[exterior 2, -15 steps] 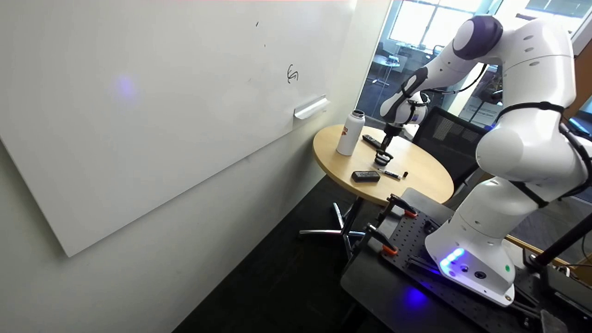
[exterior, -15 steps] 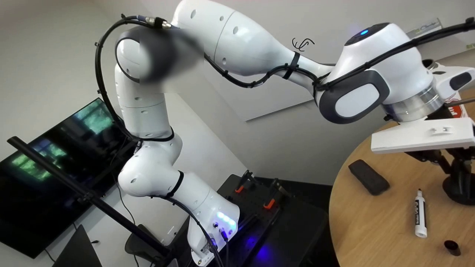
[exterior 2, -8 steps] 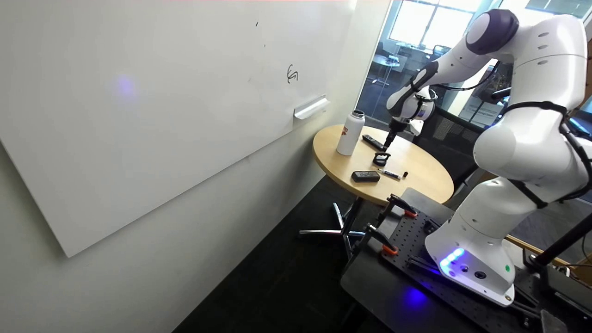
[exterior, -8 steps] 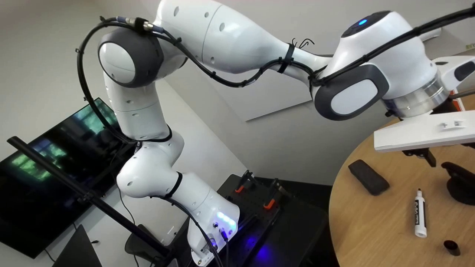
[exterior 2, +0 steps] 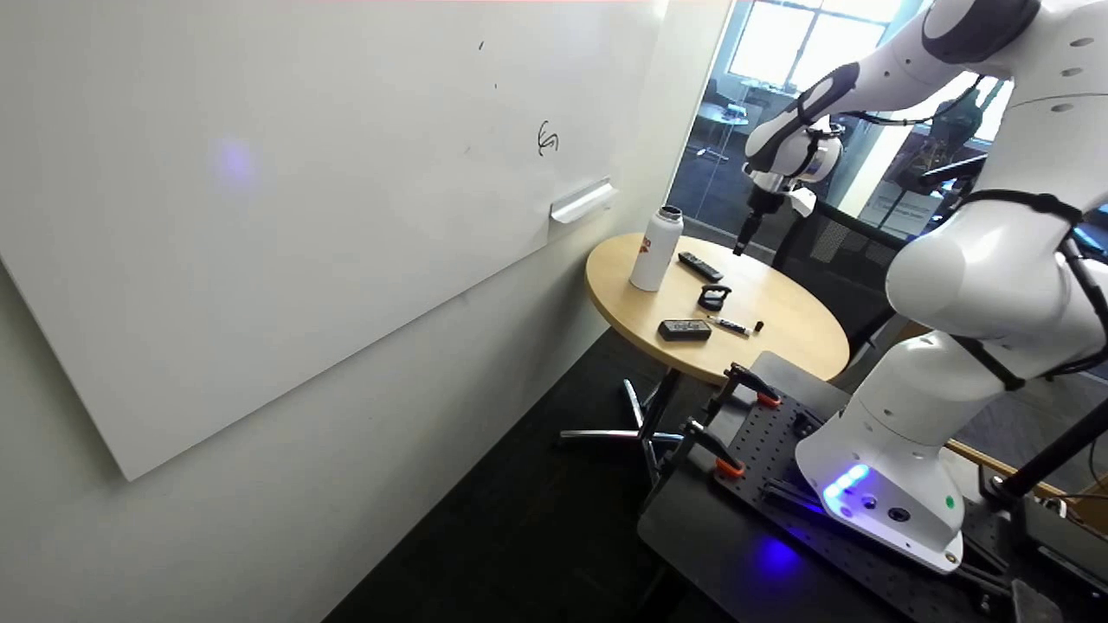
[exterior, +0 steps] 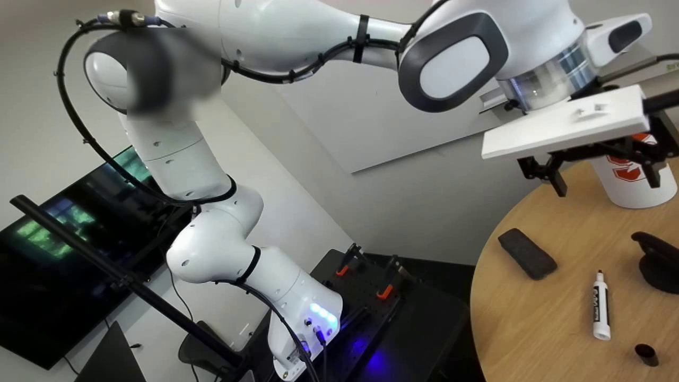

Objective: Remove the lid from the white flask

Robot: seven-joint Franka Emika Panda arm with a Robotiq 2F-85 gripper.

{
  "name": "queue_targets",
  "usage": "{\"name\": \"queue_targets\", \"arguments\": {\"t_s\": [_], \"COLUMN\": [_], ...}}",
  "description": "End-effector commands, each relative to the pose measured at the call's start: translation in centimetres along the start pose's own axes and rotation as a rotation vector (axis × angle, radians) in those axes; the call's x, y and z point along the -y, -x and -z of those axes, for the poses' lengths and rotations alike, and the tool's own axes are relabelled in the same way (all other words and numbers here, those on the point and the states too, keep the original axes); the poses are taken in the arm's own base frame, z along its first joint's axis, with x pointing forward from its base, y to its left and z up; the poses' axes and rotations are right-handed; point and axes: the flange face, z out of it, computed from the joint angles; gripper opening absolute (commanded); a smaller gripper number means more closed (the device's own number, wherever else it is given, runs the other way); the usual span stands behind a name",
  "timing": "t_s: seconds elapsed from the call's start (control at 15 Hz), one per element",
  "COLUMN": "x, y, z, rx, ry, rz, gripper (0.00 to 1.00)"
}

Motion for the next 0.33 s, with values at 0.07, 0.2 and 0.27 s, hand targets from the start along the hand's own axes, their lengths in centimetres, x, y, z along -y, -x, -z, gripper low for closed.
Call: {"name": "queue_targets", "arguments": {"t_s": [0.07, 0.2, 0.27], "x": [2.0, 2.3, 2.5], "y": [-0.2, -0.7, -1.0], "z": [4.1, 4.8, 4.9], "rx": [0.018, 0.019, 0.022], "ry": [-0.008, -0.004, -0.007], "rz": [0.019, 0.029, 0.032], "gripper": [1.0, 1.0, 1.0]}}
